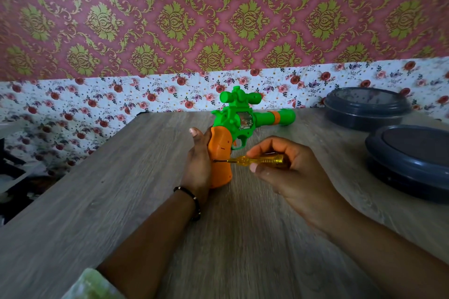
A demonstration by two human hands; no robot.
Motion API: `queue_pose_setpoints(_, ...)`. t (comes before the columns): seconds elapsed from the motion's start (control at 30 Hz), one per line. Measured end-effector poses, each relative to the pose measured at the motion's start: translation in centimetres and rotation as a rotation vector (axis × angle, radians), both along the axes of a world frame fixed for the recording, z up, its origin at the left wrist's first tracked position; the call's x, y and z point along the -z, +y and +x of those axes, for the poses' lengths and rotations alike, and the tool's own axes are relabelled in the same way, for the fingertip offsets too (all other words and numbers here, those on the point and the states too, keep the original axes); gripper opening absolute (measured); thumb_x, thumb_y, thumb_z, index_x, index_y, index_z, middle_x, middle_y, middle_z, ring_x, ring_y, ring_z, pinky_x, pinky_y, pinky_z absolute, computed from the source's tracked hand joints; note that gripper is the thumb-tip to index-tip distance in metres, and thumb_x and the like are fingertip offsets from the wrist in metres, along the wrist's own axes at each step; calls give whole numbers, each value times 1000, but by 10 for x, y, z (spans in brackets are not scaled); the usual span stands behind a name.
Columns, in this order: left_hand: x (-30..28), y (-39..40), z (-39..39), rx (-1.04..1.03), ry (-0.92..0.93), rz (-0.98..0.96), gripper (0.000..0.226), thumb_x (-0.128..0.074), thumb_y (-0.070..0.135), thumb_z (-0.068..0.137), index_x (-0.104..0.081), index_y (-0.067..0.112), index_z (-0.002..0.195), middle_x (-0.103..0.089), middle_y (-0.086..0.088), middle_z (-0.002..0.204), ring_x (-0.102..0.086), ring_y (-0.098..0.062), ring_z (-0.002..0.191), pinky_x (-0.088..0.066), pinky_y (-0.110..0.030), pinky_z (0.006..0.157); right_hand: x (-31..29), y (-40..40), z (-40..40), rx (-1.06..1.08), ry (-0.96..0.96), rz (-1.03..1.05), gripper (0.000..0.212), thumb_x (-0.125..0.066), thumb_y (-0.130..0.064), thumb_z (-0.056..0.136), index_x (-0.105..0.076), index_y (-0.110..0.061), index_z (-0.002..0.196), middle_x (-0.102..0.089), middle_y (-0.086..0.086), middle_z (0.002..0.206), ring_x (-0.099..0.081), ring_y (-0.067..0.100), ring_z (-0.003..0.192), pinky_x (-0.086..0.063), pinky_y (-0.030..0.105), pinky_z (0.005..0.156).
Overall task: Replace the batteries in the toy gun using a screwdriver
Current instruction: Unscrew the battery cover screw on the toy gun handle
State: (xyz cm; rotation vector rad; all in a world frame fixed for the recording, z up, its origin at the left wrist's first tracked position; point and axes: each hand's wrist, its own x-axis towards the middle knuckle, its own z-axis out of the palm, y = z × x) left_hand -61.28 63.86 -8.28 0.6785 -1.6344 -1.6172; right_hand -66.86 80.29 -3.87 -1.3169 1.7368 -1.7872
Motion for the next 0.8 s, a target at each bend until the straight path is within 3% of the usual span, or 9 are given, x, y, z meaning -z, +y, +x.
queue_pose_setpoints(0.03, -2, 1, 1, -1, 2, 4, 113, -19, 101, 53, -51, 35, 140, -65, -4, 131, -62, -25, 120, -45, -53, 106, 0, 0, 2, 23, 16, 13, 3, -61, -9, 86, -62, -10, 82, -58, -14, 55, -50, -4, 45, -35, 7, 45)
queue_pose_setpoints(0.17, -4, 1, 1, -13, -3, 13, 103, -13, 92, 64, -49, 35, 141, -62, -5, 135, -61, -23, 120, -44, -51, 108, 4, -2, -1, 179, 81, 145, 30, -53, -39, 88, -55, -10, 81, -63, 10, 63, -45, 2, 36, -34, 23, 48)
queue_pose_setpoints(0.3, -5, 2, 2, -14, -14, 12, 99, -12, 90, 69, -50, 34, 141, -64, -3, 132, -61, -22, 120, -44, -51, 108, 3, -3, -5, 159, 117, 111, 6, -65, -13, 82, -60, -10, 81, -62, 0, 66, -51, -2, 50, -39, 16, 52)
queue_pose_setpoints(0.4, -4, 3, 2, -13, -13, 4, 104, -17, 93, 60, -52, 36, 139, -65, -3, 131, -61, -23, 120, -42, -52, 109, 2, -2, -3, 63, -41, 18, 11, -69, 4, 75, -63, -4, 80, -60, -8, 61, -50, -4, 47, -36, 8, 48)
queue_pose_setpoints(0.5, -7, 5, 2, -21, 0, 57, 83, -12, 83, 76, -55, 41, 132, -66, -9, 128, -63, -28, 116, -45, -53, 105, -1, 1, -7, 77, -222, -105, 7, -68, -7, 78, -63, -2, 79, -52, -2, 57, -42, 4, 47, -34, 19, 48)
queue_pose_setpoints(0.6, -10, 5, 0, 9, 15, 129, 67, -6, 69, 92, -60, 41, 122, -70, -9, 113, -66, -27, 102, -52, -46, 94, -7, 2, -16, 176, -324, -237, 15, -54, -9, 90, -58, -9, 75, -50, 8, 64, -49, 12, 51, -47, 29, 52)
queue_pose_setpoints(0.7, -12, 8, -2, 73, 60, 221, 66, -5, 66, 94, -64, 39, 108, -72, -3, 98, -66, -19, 87, -52, -35, 80, -4, 1, -21, 226, -50, -201, 12, -51, -10, 91, -55, -15, 82, -56, 2, 70, -54, 10, 53, -50, 26, 54)
queue_pose_setpoints(0.73, -11, 10, -4, 95, 69, 244, 68, -6, 67, 94, -64, 37, 112, -72, -2, 98, -66, -18, 89, -53, -33, 79, 2, 0, -22, 271, 143, -151, 6, -52, -17, 87, -57, -19, 85, -57, -3, 72, -53, 6, 54, -46, 23, 54)
queue_pose_setpoints(0.8, -10, 16, -7, 143, 78, 300, 77, -7, 71, 91, -61, 31, 128, -73, -5, 106, -67, -22, 100, -54, -38, 87, 13, -3, -23, 361, 487, -2, 20, -52, -31, 80, -62, -17, 91, -60, -3, 77, -55, 6, 63, -43, 26, 58)
